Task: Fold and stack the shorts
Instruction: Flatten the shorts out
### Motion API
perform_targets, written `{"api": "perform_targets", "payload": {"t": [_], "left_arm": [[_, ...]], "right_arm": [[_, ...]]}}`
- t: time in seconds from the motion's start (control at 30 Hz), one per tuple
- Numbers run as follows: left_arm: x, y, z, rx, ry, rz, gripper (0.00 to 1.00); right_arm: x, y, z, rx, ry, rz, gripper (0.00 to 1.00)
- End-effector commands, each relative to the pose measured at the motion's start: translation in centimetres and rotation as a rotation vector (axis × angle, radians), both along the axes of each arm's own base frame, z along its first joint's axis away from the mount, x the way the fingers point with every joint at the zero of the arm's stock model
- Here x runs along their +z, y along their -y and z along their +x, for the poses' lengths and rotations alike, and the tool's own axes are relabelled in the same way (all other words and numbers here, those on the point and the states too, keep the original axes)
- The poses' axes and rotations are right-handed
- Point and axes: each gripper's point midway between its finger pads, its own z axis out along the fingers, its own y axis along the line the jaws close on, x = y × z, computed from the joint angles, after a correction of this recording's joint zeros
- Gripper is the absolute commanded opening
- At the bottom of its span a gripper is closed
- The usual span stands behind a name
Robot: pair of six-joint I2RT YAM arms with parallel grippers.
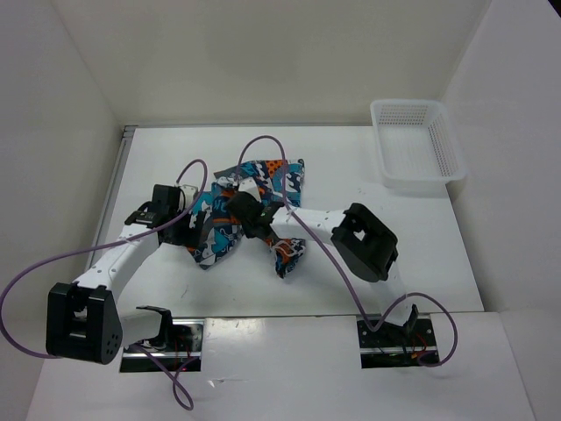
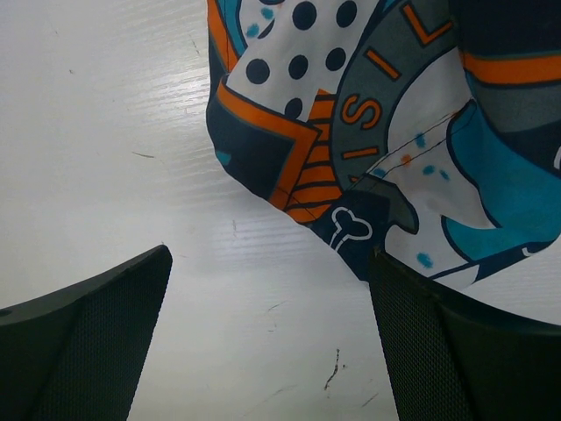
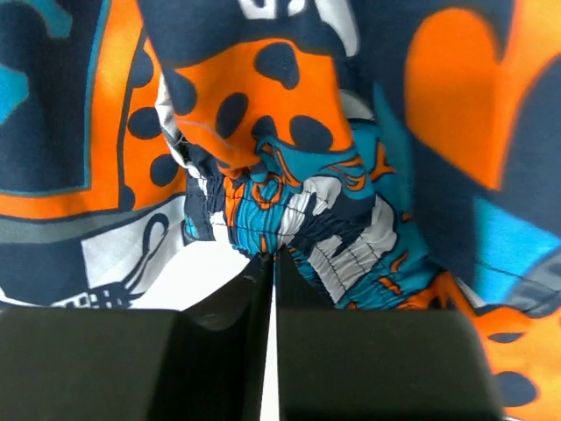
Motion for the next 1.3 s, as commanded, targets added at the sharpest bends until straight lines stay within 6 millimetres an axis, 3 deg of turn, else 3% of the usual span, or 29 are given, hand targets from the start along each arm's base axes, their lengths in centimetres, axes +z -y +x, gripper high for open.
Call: {"api": "perform_targets", "payload": {"t": [0.0,0.13,0.17,0.2,0.27,0.3,0.33,0.4,0.53,0.67,0.83,0.93,0.97,1.13,1.27], "left_arm": [[0.4,-0.2,-0.2,0.003,0.001,0.01,0.99],[0.7,-0.2,0.1,0.003,0.012,0.009,0.99],[1.1,-0.1,0.4,0.003,0.023,0.008,0.99],[1.1,-0.3,0.4,0.007,0.024,0.016,0.99],[0.9,0.0,0.4,-0.003,0.013,0.017,0.99],[0.7,0.0,0.5,-0.003,0.013,0.017,0.99],[0.7,0.2,0.5,-0.013,0.013,0.017,0.99],[0.7,0.6,1.0,-0.023,0.015,0.017,0.99],[1.1,0.8,1.3,-0.028,0.024,0.007,0.99],[1.5,1.1,0.9,-0.039,0.037,-0.013,1.0],[0.9,1.0,0.1,-0.039,0.025,-0.011,1.0],[1.0,1.1,0.3,-0.039,0.034,-0.012,1.0],[1.0,1.1,0.3,-0.039,0.034,-0.012,1.0],[1.0,0.9,0.3,-0.034,0.035,-0.003,1.0],[1.0,0.9,0.3,-0.034,0.035,-0.003,1.0]], "right_arm": [[4.9,-0.4,1.5,-0.048,0.115,0.091,0.0],[8.7,2.3,1.2,-0.054,0.134,0.201,0.0],[8.0,3.7,0.4,-0.055,0.12,0.199,0.0],[10.8,4.3,0.6,-0.055,0.153,0.274,0.0],[11.5,4.6,0.2,-0.007,0.136,0.315,0.03],[12.1,3.3,-0.6,0.07,0.1,0.374,0.3],[12.2,2.5,-1.2,0.121,0.078,0.398,0.41],[12.6,-0.1,-3.0,0.228,-0.021,0.486,0.53],[10.3,-3.5,-5.8,0.258,-0.237,0.633,0.54],[6.7,-4.5,-6.5,0.201,-0.348,0.689,0.56],[6.9,-5.2,-4.7,0.145,-0.29,0.72,0.64],[5.3,-5.9,-3.8,0.121,-0.307,0.688,0.64],[3.9,-5.9,-3.8,0.101,-0.332,0.674,0.64],[2.9,-5.2,-1.8,0.005,-0.341,0.699,0.64],[2.2,-3.5,0.8,-0.111,-0.302,0.685,0.64]]}}
